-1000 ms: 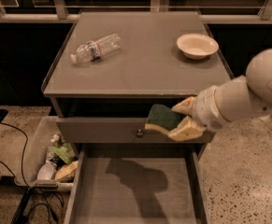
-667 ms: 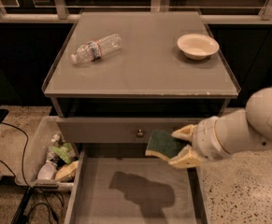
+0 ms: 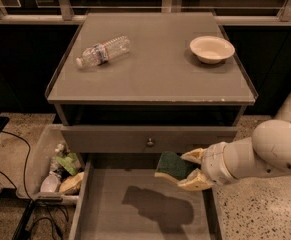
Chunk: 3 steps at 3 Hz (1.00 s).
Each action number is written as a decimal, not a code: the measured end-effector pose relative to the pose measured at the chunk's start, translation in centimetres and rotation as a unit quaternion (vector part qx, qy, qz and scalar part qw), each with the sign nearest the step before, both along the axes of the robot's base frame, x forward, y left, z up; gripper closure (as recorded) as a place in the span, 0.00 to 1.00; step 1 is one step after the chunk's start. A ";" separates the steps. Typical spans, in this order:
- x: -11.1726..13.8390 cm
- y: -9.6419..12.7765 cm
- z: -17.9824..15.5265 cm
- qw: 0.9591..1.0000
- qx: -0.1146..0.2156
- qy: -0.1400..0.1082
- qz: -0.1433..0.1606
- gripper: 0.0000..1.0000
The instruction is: Place sponge into middle drawer
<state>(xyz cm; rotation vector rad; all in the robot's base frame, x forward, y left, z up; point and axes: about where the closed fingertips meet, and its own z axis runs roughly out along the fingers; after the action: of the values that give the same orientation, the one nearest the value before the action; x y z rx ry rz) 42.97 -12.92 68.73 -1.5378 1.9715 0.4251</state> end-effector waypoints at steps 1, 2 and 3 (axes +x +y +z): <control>0.2 0.7 -3.3 1.000 0.009 0.026 -0.002 1.00; 1.1 2.1 -9.5 0.998 0.021 0.053 -0.008 1.00; 2.9 3.3 -15.1 0.998 0.038 0.043 -0.023 1.00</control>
Offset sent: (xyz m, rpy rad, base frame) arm 0.0354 0.0365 -0.1816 0.0828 0.1498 -0.0629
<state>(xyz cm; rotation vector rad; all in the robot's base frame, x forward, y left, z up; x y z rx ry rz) 45.87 -9.66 53.66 -1.4455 2.0277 0.5498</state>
